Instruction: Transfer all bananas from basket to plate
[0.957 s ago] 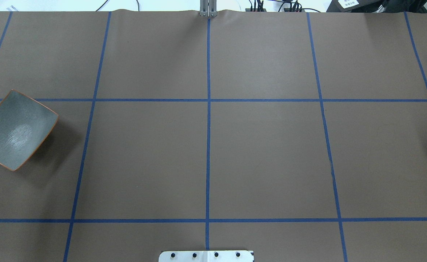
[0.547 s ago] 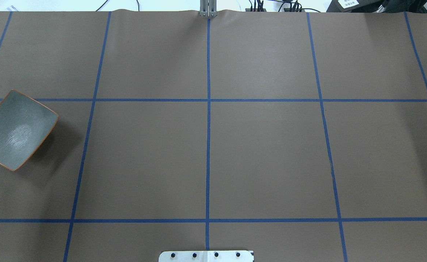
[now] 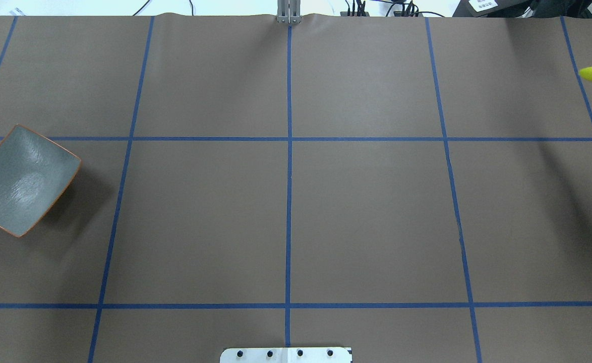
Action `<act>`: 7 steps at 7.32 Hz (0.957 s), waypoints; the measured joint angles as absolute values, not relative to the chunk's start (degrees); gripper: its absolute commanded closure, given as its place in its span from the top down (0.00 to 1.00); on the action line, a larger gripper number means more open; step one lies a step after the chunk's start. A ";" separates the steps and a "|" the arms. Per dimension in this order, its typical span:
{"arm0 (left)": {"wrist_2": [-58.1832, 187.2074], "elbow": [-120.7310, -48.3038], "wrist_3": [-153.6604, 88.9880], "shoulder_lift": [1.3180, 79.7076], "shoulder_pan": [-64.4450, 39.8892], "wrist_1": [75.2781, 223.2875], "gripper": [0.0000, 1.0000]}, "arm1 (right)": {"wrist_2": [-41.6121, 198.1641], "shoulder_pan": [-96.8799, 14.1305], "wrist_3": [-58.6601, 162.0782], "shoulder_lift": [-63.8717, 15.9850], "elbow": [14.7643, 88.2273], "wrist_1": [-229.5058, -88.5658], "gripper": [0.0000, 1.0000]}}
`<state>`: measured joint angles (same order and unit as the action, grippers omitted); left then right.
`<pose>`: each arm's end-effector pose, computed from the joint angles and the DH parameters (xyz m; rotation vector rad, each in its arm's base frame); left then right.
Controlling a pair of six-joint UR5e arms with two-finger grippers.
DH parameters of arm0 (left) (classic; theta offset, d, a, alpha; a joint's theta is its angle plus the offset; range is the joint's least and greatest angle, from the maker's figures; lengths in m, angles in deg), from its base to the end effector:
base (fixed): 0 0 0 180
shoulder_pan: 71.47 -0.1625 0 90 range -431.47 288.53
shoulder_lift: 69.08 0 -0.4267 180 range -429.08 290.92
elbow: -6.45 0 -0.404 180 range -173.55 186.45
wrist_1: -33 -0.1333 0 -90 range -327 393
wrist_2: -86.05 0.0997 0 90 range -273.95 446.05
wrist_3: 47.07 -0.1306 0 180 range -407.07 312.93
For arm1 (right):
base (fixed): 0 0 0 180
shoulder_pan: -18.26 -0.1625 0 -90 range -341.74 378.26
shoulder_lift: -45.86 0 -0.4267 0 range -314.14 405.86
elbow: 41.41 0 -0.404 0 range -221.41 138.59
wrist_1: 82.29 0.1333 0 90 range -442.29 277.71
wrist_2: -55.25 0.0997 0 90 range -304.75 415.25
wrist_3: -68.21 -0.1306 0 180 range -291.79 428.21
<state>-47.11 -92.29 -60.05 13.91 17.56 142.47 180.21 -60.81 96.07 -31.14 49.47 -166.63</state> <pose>-0.0358 -0.4798 0.6266 0.4305 0.7073 0.3688 -0.0598 -0.6178 0.5489 0.4260 -0.5626 -0.7535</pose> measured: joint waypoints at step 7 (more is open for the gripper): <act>-47.55 -92.97 -26.19 26.18 10.14 151.14 1.00 | 162.28 -26.59 32.94 -7.30 51.51 -155.47 0.00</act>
